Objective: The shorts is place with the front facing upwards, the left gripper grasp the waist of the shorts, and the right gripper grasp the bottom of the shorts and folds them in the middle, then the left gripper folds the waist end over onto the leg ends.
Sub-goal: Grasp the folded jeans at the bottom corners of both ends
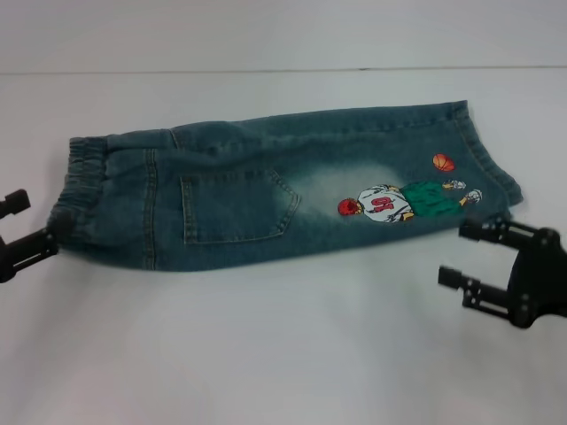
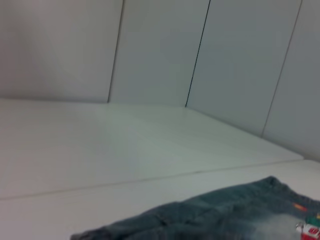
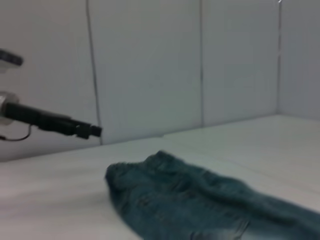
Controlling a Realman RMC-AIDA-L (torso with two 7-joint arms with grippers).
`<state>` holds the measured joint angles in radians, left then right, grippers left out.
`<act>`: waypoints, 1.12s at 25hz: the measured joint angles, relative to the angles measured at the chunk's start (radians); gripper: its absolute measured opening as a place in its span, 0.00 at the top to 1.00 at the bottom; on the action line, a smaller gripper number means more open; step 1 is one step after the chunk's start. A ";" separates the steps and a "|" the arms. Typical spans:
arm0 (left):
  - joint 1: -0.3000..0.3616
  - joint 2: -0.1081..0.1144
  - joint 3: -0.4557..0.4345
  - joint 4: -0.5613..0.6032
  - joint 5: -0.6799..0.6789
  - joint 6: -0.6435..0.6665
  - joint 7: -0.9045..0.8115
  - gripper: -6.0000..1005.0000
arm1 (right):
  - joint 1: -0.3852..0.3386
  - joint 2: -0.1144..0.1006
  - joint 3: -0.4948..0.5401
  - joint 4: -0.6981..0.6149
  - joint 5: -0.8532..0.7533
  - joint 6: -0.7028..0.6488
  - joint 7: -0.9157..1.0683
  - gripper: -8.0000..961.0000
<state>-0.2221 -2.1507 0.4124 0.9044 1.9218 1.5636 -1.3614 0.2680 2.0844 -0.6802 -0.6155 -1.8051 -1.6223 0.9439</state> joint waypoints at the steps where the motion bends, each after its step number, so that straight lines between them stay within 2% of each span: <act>1: -0.001 0.000 0.000 0.000 0.007 -0.008 0.000 0.17 | 0.002 0.000 0.000 0.008 -0.018 -0.001 -0.003 0.26; 13: -0.051 0.005 0.011 -0.043 0.195 -0.219 0.001 0.17 | 0.001 0.003 -0.013 0.057 -0.051 -0.006 -0.032 0.26; 20: -0.068 0.000 0.090 -0.053 0.202 -0.307 0.016 0.17 | 0.000 0.005 -0.014 0.068 -0.051 -0.008 -0.026 0.26; 28: -0.086 -0.001 0.135 -0.064 0.204 -0.320 0.014 0.17 | 0.002 0.007 -0.011 0.082 -0.050 -0.009 -0.032 0.26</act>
<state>-0.3085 -2.1522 0.5476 0.8403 2.1257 1.2432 -1.3473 0.2699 2.0911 -0.6915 -0.5333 -1.8553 -1.6313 0.9116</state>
